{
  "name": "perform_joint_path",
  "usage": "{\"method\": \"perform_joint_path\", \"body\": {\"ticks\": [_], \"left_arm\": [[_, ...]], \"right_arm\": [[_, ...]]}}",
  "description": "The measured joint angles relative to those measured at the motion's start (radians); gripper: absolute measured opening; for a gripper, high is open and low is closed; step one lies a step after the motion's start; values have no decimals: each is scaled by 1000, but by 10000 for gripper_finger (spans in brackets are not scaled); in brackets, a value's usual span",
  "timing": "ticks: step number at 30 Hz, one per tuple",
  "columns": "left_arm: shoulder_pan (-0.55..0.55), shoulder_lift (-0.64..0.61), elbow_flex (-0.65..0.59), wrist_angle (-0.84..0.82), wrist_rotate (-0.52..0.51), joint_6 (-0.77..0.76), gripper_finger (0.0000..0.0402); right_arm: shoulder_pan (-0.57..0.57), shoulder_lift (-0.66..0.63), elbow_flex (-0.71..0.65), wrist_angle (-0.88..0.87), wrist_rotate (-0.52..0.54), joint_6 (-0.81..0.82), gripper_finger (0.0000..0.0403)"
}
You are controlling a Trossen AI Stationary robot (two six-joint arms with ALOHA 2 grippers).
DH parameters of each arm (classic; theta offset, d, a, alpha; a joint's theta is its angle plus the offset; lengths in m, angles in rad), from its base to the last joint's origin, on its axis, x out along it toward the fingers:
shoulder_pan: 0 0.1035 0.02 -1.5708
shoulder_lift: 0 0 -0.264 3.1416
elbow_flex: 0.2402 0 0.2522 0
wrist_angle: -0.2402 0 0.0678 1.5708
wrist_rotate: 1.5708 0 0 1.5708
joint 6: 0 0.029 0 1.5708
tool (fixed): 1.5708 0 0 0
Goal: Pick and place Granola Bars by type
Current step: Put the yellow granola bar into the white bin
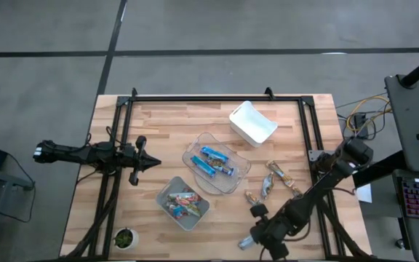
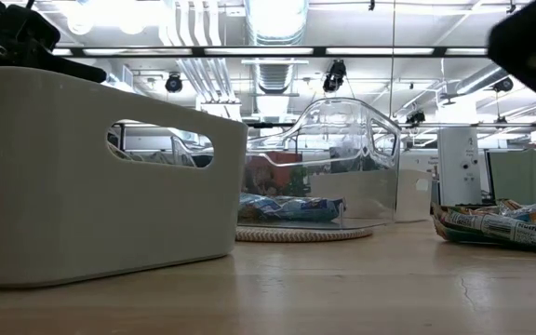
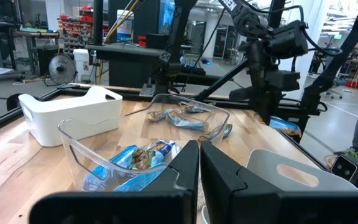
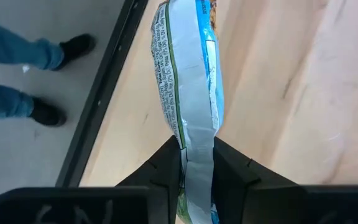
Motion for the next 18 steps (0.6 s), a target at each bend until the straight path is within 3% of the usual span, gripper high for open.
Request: {"method": "perform_joint_path", "body": {"ticks": [18], "left_arm": [[0, 0, 0, 0, 0, 0, 0]], "right_arm": [[-214, -34, 54, 17, 23, -2, 63]]}}
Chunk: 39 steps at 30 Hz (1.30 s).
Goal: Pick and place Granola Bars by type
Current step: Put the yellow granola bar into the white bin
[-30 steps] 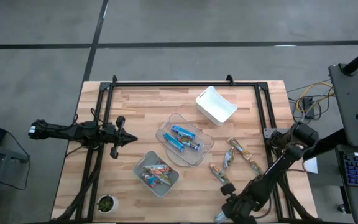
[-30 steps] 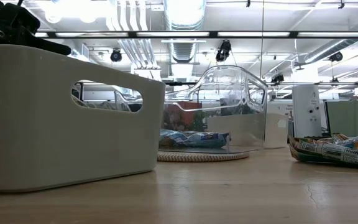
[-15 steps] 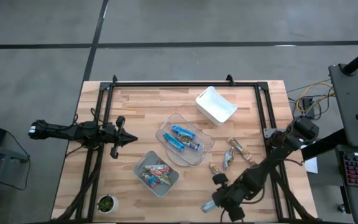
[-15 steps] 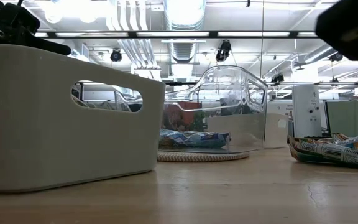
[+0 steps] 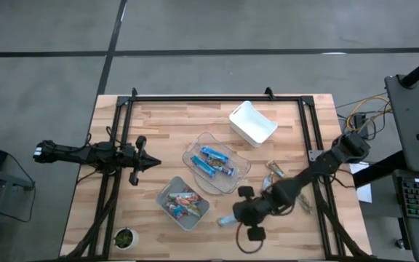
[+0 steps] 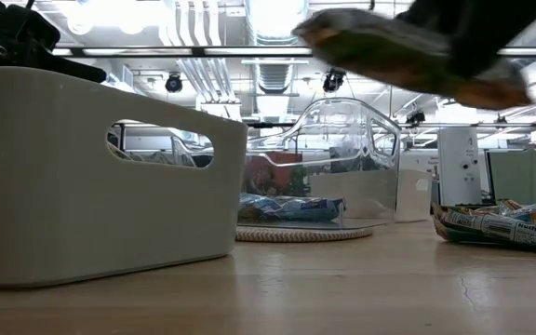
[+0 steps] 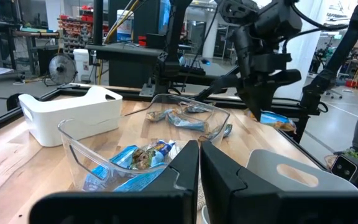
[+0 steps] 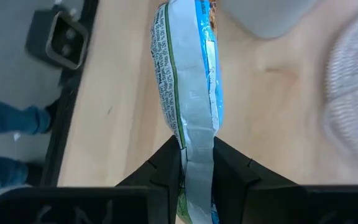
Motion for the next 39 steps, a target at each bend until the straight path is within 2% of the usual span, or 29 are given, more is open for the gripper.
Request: {"method": "perform_joint_path", "body": {"ticks": [17, 23, 30, 39], "left_arm": [[0, 0, 0, 0, 0, 0, 0], [0, 0, 0, 0, 0, 0, 0], [0, 0, 0, 0, 0, 0, 0], [0, 0, 0, 0, 0, 0, 0]], "right_arm": [[-231, 1, 88, 0, -1, 7, 63], [-317, 1, 136, -1, 49, 9, 63], [-440, 1, 166, -3, 52, 7, 63], [-616, -18, 170, 0, 52, -127, 63]]}}
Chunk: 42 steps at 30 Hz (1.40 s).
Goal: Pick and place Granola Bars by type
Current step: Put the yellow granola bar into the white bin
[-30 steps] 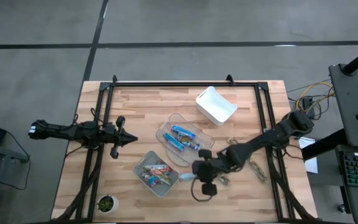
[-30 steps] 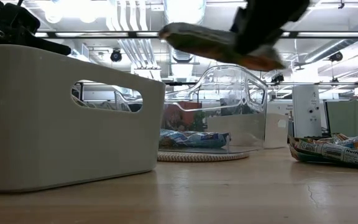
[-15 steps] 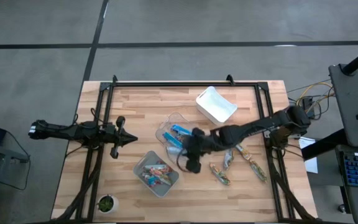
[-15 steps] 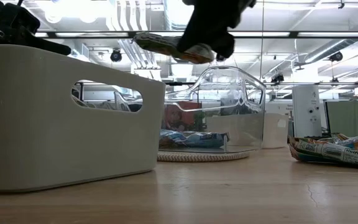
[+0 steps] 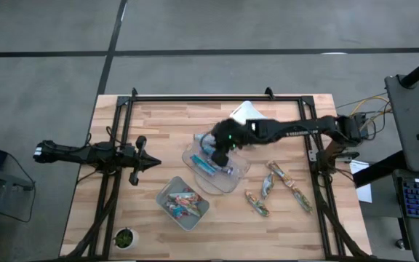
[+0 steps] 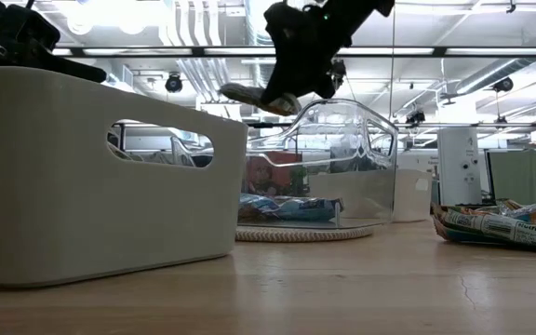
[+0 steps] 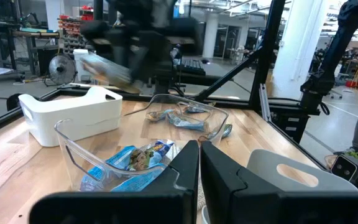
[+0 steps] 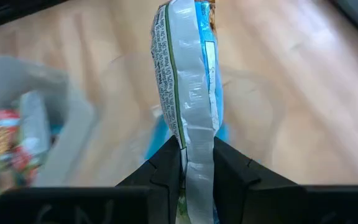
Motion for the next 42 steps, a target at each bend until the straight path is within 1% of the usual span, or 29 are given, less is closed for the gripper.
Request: {"method": "perform_joint_path", "body": {"ticks": [3, 11, 17, 21, 29, 42], "left_arm": [[0, 0, 0, 0, 0, 0, 0], [0, 0, 0, 0, 0, 0, 0], [0, 0, 0, 0, 0, 0, 0], [0, 0, 0, 0, 0, 0, 0], [0, 0, 0, 0, 0, 0, 0], [0, 0, 0, 0, 0, 0, 0]], "right_arm": [[-62, -18, 0, -1, 0, -51, 63], [-206, -74, 0, -64, 4, -88, 63], [-280, -125, 0, -196, 89, -102, 63], [-321, -139, -1, -288, 128, -69, 63], [-360, -139, -5, -413, 127, 23, 63], [-358, -139, -120, -460, 120, 128, 63]]}}
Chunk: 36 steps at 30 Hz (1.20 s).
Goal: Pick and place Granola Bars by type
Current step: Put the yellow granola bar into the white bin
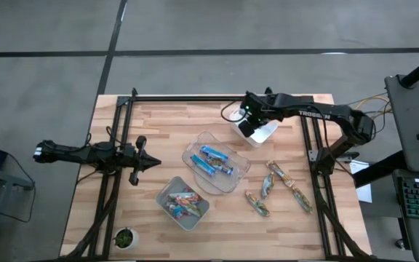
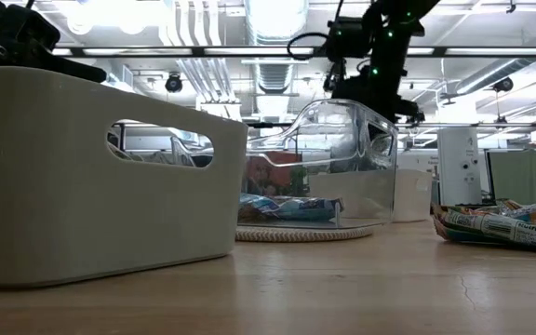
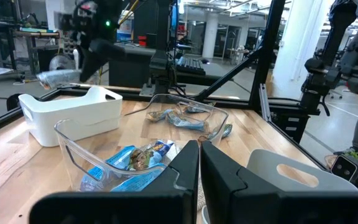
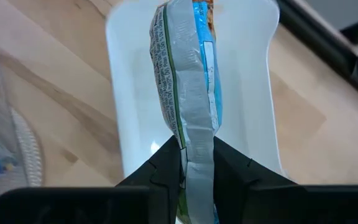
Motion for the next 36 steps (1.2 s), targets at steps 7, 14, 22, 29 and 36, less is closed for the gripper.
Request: {"method": "perform_joint_path", "body": {"ticks": [7, 14, 22, 29, 36], "left_arm": [[0, 0, 0, 0, 0, 0, 0], [0, 0, 0, 0, 0, 0, 0], [0, 0, 0, 0, 0, 0, 0], [0, 0, 0, 0, 0, 0, 0], [0, 0, 0, 0, 0, 0, 0]], "right_arm": [[2, 0, -74, 15, 0, 7, 63], [2, 1, -158, 105, -13, 8, 63], [-1, 1, -220, 221, -53, 9, 63], [-1, 1, -222, 228, -57, 57, 63], [-3, 1, -223, 269, -121, 62, 63]]}}
